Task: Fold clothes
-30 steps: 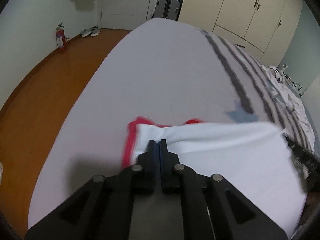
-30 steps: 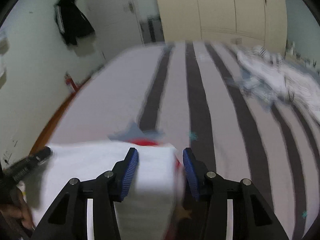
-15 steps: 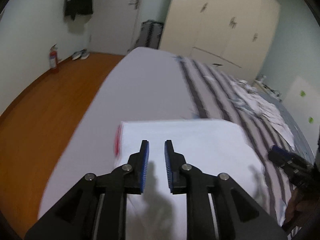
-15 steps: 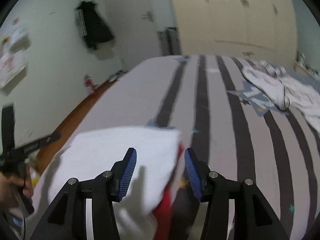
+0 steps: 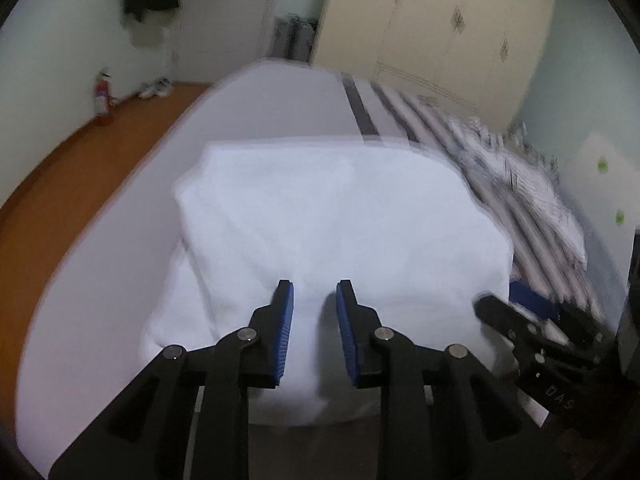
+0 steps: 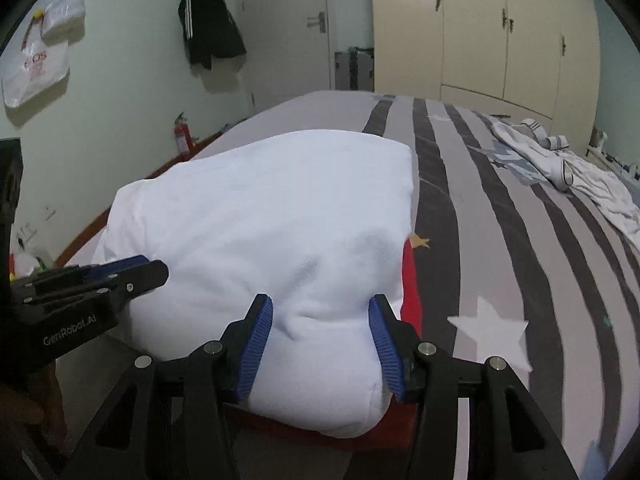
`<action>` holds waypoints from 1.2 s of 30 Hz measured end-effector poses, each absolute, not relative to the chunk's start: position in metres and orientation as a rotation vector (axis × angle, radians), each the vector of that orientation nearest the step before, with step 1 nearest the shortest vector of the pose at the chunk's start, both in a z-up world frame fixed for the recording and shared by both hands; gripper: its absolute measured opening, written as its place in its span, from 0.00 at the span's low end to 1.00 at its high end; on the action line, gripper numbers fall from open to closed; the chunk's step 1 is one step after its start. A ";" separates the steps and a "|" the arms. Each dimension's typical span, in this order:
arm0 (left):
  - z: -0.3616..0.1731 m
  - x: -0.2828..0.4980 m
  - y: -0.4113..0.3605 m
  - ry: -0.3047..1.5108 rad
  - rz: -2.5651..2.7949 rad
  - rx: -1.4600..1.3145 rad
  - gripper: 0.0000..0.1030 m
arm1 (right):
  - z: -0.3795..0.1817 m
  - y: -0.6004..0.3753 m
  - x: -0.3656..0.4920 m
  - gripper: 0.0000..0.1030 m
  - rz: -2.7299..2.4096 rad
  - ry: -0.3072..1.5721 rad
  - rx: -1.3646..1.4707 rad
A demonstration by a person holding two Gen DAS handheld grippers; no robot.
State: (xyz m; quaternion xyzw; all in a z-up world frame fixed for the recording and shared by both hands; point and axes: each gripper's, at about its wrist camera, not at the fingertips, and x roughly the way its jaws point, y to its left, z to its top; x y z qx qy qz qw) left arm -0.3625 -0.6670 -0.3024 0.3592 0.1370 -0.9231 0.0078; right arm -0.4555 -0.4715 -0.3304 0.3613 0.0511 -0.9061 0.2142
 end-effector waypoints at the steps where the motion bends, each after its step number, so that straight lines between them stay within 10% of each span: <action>1: -0.294 -0.362 -0.676 0.456 -2.883 1.074 0.20 | -0.326 -0.467 -0.456 0.44 -2.523 0.121 0.998; 36: -0.312 -0.457 -0.737 0.359 -2.737 1.238 0.29 | -0.321 -0.439 -0.539 0.45 -2.606 0.099 1.033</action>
